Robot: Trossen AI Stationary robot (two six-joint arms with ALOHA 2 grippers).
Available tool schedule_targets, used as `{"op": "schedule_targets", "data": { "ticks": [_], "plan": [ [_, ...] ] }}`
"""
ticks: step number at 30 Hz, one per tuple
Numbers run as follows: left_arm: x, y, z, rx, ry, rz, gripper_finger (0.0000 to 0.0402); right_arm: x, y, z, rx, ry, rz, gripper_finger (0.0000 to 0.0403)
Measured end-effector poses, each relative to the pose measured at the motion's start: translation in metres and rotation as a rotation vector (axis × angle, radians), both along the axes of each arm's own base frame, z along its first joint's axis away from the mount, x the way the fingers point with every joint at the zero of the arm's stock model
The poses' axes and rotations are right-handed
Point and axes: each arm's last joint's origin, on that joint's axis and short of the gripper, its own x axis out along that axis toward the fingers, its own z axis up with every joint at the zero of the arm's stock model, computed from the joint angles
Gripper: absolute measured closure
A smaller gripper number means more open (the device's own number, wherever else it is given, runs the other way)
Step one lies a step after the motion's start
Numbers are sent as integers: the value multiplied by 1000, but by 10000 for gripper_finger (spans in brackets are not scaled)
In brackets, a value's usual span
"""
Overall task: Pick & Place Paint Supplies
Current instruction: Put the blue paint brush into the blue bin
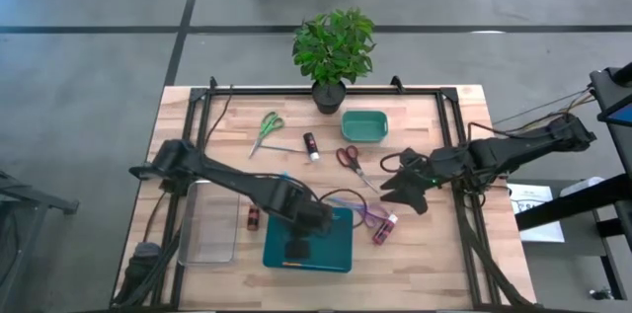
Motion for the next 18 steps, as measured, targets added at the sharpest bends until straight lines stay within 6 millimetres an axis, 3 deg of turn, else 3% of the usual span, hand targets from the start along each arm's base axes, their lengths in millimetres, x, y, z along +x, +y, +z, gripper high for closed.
{"op": "schedule_targets", "data": {
  "ticks": [9,18],
  "plan": [
    [8,3,-20,35,41,-88,387,-6,-2,1,-10,9,-7,165],
    [31,9,-37,82,34,-184,387,-8,-2,0,-21,19,0,165]
  ]
}}
